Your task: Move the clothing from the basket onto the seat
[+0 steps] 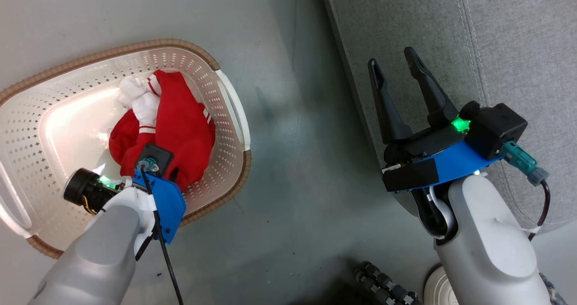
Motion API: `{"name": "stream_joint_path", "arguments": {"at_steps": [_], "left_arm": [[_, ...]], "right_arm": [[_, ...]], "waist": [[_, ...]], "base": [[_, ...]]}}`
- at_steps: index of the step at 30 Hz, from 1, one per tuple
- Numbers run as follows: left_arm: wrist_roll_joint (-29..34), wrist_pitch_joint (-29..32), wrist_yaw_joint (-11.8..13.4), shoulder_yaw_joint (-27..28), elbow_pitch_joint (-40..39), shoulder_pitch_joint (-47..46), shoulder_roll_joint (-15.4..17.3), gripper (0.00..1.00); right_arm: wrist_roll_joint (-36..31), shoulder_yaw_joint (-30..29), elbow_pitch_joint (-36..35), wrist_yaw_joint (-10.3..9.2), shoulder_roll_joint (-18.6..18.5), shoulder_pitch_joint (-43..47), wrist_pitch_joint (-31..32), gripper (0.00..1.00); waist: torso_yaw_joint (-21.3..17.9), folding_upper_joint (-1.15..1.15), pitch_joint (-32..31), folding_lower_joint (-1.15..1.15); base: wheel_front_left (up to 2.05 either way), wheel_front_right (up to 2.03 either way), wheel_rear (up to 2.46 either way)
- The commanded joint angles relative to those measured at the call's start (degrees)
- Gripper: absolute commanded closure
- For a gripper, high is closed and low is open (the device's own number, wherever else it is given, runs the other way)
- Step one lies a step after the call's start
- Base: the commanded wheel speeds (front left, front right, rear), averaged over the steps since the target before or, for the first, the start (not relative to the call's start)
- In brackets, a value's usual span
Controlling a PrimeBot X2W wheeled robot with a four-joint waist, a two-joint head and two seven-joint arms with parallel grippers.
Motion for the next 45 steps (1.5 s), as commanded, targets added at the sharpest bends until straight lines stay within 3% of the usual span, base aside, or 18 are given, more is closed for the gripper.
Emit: {"name": "stream_joint_path", "arguments": {"at_steps": [1, 16, 23, 32, 45], "left_arm": [[-0.04, -0.18, -0.01, -0.38, 0.64, -0.89, -0.18, 1.00], [-1.46, -3.63, -0.82, -2.19, 4.88, -1.81, -2.65, 1.00], [-2.44, -6.14, -1.06, -2.85, 6.76, -1.94, -4.55, 1.00], [-5.55, -9.60, -1.07, -4.56, 6.69, -0.38, -9.02, 1.00], [-13.15, -13.32, -1.08, -11.79, 1.17, 3.88, -12.58, 1.00]], "right_arm": [[0.34, 0.15, 0.25, 0.02, 0.09, -1.23, -0.32, 0.00], [-0.36, -0.60, 0.41, 0.03, 0.09, -0.73, -0.37, 0.00], [-1.83, -1.36, 1.37, 0.02, 0.08, -0.04, -0.38, 0.00], [-4.87, -3.09, 3.64, 0.03, 0.05, 3.26, 0.51, 0.00], [-9.47, -4.47, 1.73, 0.02, -0.60, 11.92, 8.25, 0.00]], "waist": [[-0.11, 0.00, -0.02, -0.01], [0.71, 0.00, -1.67, -0.01], [2.22, 0.00, -5.28, -0.01], [6.81, 0.00, -16.35, -0.01], [14.82, 0.00, -36.33, -0.01]], "base": [[0.00, 0.00, 0.00], [0.00, 0.00, 0.00], [0.00, 0.00, 0.00], [0.00, 0.00, 0.00], [0.00, 0.00, 0.00]]}}
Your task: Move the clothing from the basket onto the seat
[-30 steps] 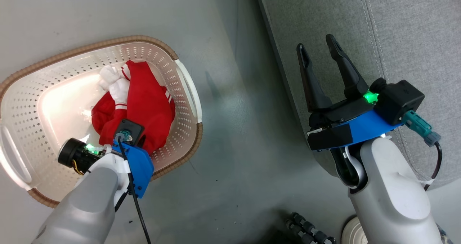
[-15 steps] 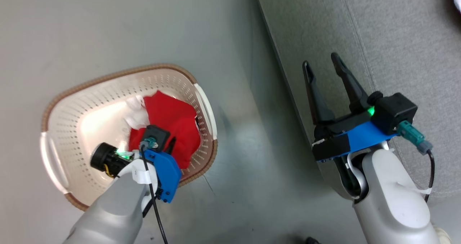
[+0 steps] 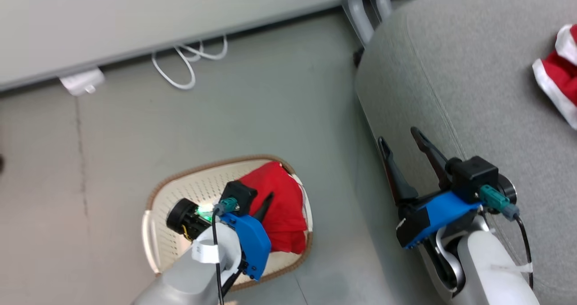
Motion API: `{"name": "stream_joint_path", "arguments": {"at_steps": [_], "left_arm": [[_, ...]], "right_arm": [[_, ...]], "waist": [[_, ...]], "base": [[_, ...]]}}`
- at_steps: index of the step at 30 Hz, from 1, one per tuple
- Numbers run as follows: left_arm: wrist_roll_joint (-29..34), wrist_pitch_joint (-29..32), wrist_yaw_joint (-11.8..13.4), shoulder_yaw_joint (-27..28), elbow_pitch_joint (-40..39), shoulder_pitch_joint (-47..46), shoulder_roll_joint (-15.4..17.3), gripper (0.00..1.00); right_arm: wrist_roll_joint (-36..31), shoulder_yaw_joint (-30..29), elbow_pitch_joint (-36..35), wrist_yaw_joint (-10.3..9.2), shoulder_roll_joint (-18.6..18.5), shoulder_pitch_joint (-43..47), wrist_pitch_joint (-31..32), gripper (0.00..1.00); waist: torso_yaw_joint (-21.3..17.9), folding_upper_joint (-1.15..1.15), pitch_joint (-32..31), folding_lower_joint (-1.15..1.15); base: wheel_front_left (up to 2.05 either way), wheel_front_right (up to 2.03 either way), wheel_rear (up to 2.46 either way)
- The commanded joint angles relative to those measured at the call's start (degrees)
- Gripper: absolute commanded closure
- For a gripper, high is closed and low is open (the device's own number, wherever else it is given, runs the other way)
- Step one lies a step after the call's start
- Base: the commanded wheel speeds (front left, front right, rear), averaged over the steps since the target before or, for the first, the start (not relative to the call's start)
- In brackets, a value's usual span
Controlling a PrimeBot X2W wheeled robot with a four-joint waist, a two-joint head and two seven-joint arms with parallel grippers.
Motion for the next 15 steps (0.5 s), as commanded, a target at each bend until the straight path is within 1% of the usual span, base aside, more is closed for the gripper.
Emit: {"name": "stream_joint_path", "arguments": {"at_steps": [1, 5, 9, 15], "left_arm": [[-0.63, -0.52, -0.13, -0.61, -0.70, 0.61, -0.34, 1.00], [-3.00, -0.85, -0.13, -2.86, -2.82, 0.96, -0.93, 1.00], [-5.26, -1.12, -0.12, -4.70, -5.22, -0.75, -1.21, 1.00], [-9.22, -1.45, -0.13, -6.05, -8.73, -3.50, -1.67, 1.00]], "right_arm": [[-0.24, -0.26, -0.37, 0.01, -0.44, 1.83, 0.61, 0.00], [0.25, -0.79, -1.54, 0.01, -0.48, 4.96, 2.49, 0.00], [0.57, -1.23, -2.35, 0.02, -0.62, 8.06, 4.00, 0.00], [0.96, -1.55, -3.81, 0.02, -0.38, 11.51, 5.62, 0.00]], "waist": [[4.53, 0.00, -7.15, 0.02], [6.45, 0.00, -11.61, 0.02], [8.23, 0.00, -15.05, 0.02], [10.09, 0.00, -18.42, 0.02]], "base": [[0.00, 0.00, 0.00], [0.00, 0.00, 0.00], [0.00, 0.00, 0.00], [0.00, 0.00, 0.00]]}}
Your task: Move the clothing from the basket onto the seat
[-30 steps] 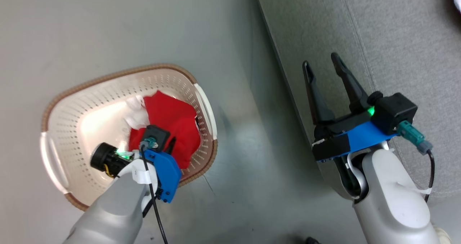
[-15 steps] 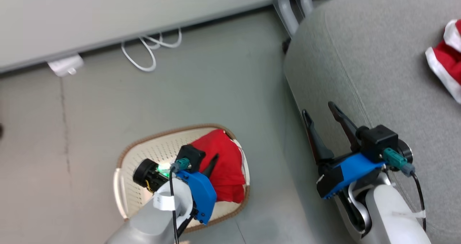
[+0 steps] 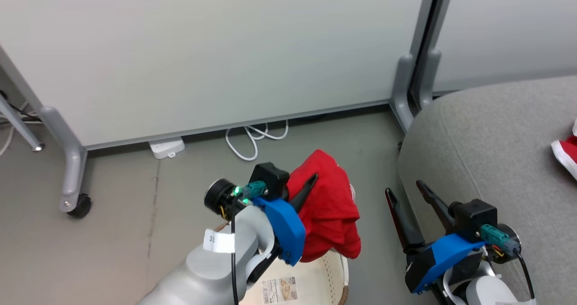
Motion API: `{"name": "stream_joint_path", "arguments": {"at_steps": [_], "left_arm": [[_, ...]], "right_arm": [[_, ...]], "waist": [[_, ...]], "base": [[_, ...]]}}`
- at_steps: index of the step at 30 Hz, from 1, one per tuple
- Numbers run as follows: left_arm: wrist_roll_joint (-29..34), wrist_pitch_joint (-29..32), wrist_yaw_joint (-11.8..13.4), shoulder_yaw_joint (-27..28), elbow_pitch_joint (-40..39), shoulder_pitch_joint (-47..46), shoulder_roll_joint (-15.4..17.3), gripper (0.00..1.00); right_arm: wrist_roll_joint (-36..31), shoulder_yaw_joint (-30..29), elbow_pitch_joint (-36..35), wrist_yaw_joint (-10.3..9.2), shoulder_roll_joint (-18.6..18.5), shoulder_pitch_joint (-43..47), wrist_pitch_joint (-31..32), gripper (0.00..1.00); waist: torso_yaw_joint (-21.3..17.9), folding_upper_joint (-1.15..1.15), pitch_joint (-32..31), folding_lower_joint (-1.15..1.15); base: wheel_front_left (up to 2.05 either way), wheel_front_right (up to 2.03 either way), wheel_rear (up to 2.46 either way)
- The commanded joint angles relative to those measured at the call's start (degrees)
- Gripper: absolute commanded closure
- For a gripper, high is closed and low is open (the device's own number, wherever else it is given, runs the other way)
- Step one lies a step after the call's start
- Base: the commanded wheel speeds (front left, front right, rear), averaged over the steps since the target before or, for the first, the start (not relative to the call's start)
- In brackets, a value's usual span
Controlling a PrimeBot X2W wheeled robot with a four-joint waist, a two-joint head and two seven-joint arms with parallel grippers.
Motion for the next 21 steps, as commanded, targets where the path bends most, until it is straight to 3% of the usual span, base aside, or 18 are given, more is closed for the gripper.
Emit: {"name": "stream_joint_path", "arguments": {"at_steps": [1, 21], "left_arm": [[-0.70, -0.36, -0.11, -0.32, -0.64, -1.58, 0.00, 1.00], [-6.04, -1.11, -0.11, -4.79, -5.36, -9.12, -0.51, 1.00]], "right_arm": [[0.36, -0.03, -0.47, 0.03, -0.07, 1.14, 0.24, 0.00], [1.38, 1.23, -1.94, 0.03, 0.43, 4.20, 1.34, 0.00]], "waist": [[1.96, -0.01, -2.18, 0.02], [3.00, -0.01, -4.60, 0.02]], "base": [[0.00, 0.00, 0.00], [0.00, 0.00, 0.00]]}}
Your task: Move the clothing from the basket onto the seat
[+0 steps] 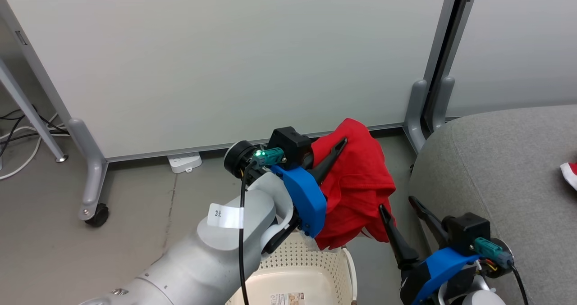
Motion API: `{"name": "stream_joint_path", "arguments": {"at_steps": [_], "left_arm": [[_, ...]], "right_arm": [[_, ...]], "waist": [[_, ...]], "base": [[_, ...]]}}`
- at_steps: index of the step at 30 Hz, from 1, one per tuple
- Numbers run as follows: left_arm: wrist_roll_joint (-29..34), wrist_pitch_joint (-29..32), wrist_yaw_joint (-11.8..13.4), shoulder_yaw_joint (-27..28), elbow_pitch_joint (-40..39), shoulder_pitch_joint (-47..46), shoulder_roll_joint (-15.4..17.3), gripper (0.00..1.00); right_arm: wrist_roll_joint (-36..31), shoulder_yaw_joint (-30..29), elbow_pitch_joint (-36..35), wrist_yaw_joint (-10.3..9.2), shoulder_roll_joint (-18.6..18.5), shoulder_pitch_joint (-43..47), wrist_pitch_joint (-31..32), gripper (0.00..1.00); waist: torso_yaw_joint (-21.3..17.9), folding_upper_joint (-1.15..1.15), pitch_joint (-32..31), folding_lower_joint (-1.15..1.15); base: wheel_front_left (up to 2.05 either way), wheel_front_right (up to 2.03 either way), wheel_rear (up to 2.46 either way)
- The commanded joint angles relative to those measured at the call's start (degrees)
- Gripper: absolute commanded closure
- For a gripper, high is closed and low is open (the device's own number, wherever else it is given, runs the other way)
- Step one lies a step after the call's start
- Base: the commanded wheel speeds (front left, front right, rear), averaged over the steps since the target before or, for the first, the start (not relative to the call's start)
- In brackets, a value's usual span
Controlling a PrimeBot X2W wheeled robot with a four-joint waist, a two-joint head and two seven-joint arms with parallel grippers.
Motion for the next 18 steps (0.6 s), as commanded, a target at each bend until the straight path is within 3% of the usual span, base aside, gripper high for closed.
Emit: {"name": "stream_joint_path", "arguments": {"at_steps": [1, 18], "left_arm": [[-0.45, -0.26, -0.10, -0.44, 0.05, -0.54, -0.07, 1.00], [-2.45, -0.74, -0.10, -2.38, -0.35, -1.12, -0.07, 1.00]], "right_arm": [[0.39, 0.36, -0.19, 0.03, 0.14, 0.91, 0.29, 0.00], [2.24, 7.24, 1.86, 0.02, 0.13, 0.30, 1.60, 0.00]], "waist": [[-0.11, 0.00, 0.05, 0.00], [0.13, 0.00, 0.51, 0.00]], "base": [[0.00, 0.00, 0.00], [0.00, 0.00, 0.00]]}}
